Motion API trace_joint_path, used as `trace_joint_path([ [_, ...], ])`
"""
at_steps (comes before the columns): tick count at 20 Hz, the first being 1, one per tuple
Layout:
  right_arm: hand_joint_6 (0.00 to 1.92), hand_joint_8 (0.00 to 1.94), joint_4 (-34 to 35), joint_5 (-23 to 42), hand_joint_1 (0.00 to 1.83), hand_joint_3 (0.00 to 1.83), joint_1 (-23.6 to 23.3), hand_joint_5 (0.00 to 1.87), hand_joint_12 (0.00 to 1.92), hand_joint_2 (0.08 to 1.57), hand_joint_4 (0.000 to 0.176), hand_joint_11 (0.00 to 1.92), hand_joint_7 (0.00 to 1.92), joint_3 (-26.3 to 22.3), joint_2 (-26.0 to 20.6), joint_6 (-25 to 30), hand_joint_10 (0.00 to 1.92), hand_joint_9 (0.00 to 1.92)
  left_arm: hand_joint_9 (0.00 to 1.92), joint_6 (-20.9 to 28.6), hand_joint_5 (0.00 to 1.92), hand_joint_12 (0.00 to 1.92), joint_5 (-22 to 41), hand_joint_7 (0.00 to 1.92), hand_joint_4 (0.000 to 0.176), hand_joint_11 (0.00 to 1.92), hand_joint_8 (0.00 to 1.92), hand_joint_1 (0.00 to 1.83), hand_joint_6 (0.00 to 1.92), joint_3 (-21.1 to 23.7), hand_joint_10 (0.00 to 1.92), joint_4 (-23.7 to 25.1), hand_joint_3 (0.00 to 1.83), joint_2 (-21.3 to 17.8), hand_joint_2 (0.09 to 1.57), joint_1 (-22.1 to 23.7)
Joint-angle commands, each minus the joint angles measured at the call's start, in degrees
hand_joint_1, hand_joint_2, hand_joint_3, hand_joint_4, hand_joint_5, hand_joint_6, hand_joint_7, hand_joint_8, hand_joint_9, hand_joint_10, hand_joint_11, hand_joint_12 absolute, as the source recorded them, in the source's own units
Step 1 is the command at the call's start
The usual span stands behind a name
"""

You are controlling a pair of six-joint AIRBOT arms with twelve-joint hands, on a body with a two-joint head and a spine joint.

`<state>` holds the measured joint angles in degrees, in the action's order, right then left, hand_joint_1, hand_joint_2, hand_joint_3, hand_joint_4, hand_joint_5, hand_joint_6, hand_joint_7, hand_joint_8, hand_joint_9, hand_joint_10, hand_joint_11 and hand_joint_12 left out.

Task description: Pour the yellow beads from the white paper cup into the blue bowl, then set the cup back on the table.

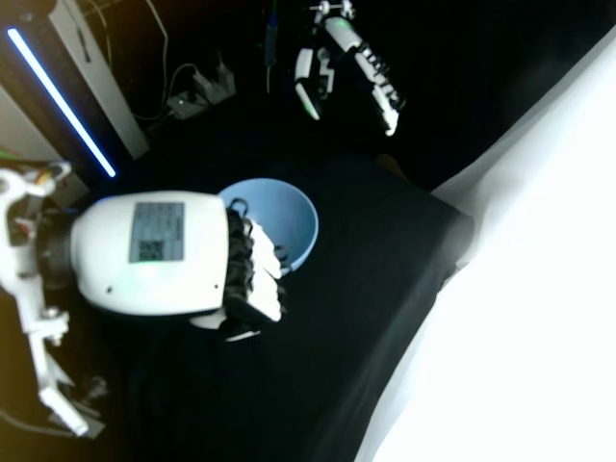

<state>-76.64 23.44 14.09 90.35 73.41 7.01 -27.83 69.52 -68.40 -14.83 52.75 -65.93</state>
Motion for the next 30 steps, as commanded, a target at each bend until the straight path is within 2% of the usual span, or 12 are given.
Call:
trace_joint_path([
  [1,0.69,1.18,1.1,0.9,1.27,0.00,-1.4,0.99,1.68,1.11,0.000,1.04,1.03,-0.4,0.1,0.0,1.30,1.09,0.16,0.2,0.01,0.61,6.7,0.11,0.000,0.03,0.00,1.21,0.00,-0.3,0.00,-0.9,0.76,-0.1,0.81,0.7],
  [2,0.96,1.18,-0.2,0.4,1.18,0.00,-1.7,0.95,1.71,1.13,0.000,1.07,1.00,-0.8,0.1,0.0,1.41,1.08,0.17,0.2,0.00,0.67,6.6,0.14,0.000,0.01,0.00,1.21,0.00,-0.3,0.00,-0.9,0.72,0.0,0.82,0.7],
  [6,1.09,1.76,-3.9,-0.6,1.16,0.01,-2.2,0.94,1.91,1.13,0.000,1.24,1.05,-1.7,0.2,0.0,1.87,1.17,0.23,0.2,0.00,0.71,6.0,0.19,0.000,0.00,0.00,1.24,0.00,-0.4,0.00,-0.5,0.68,0.0,0.85,0.9],
  [8,1.13,1.80,-5.3,-1.2,1.15,0.00,-2.5,0.91,1.92,1.14,0.000,1.27,1.04,-2.0,0.3,0.0,1.90,1.18,0.22,0.2,0.00,0.68,5.6,0.18,0.000,0.01,0.00,1.24,0.00,-0.5,0.00,-0.4,0.68,0.0,0.86,1.1],
  [10,1.85,1.94,-7.2,-1.9,1.30,0.00,-2.9,0.86,1.92,1.10,0.000,1.37,1.09,-2.3,0.3,0.0,1.92,1.26,0.22,0.2,0.00,0.67,5.2,0.21,0.000,0.00,0.01,1.25,0.00,-0.6,0.00,0.1,0.68,0.1,0.86,1.6],
  [11,1.69,1.94,-7.9,-2.3,1.30,0.00,-3.0,0.83,1.92,1.10,0.000,1.35,1.07,-2.5,0.3,0.0,1.92,1.24,0.22,0.2,0.00,0.62,4.9,0.21,0.000,0.00,0.00,1.28,0.00,-0.6,0.00,0.4,0.68,0.1,0.85,1.7],
  [17,1.92,1.94,-11.2,-3.4,1.16,0.00,-3.5,0.78,1.92,1.18,0.000,1.26,1.02,-3.4,0.3,0.0,1.92,1.12,0.20,0.2,0.00,0.55,3.7,0.24,0.000,0.00,0.01,1.27,0.00,-0.8,0.00,1.4,0.68,0.1,0.83,2.5],
  [19,1.54,1.94,-13.1,-4.0,1.03,0.03,-4.0,0.68,1.92,1.27,0.000,0.96,0.86,-4.1,0.3,0.0,1.92,0.90,0.22,0.2,0.02,0.57,3.6,0.26,0.008,0.00,0.00,1.22,0.00,-0.8,0.00,1.4,0.67,0.1,0.85,2.5],
  [21,1.91,1.94,-15.6,-4.9,1.01,0.01,-4.8,0.62,1.92,1.28,0.000,1.17,0.95,-5.0,0.3,0.0,1.92,1.03,0.20,0.2,0.03,0.49,3.6,0.28,0.020,0.00,0.00,1.15,0.00,-0.8,0.00,1.5,0.69,0.1,0.86,2.6],
  [23,1.57,1.94,-17.7,-5.4,1.02,0.01,-5.3,0.65,1.92,1.30,0.000,1.30,1.02,-5.7,0.3,0.0,1.92,1.18,0.19,0.2,0.03,0.43,3.4,0.28,0.020,0.00,0.00,1.15,0.00,-0.8,0.00,1.7,0.67,0.1,0.86,2.7],
  [25,1.87,1.94,-18.7,-5.7,1.13,0.00,-5.5,0.68,1.92,1.27,0.000,1.42,1.08,-6.0,0.3,0.0,1.92,1.28,0.22,0.2,0.03,0.46,3.4,0.27,0.021,0.00,0.00,1.20,0.00,-0.8,0.00,1.7,0.63,0.1,0.88,2.7],
  [30,1.92,1.94,-21.9,-6.7,1.20,0.00,-5.7,0.70,1.92,1.22,0.000,1.36,0.96,-7.0,0.2,0.0,1.92,1.14,0.23,0.2,0.03,0.41,3.2,0.26,0.020,0.00,0.00,1.18,0.00,-0.8,0.00,2.0,0.42,0.1,0.98,2.8],
])
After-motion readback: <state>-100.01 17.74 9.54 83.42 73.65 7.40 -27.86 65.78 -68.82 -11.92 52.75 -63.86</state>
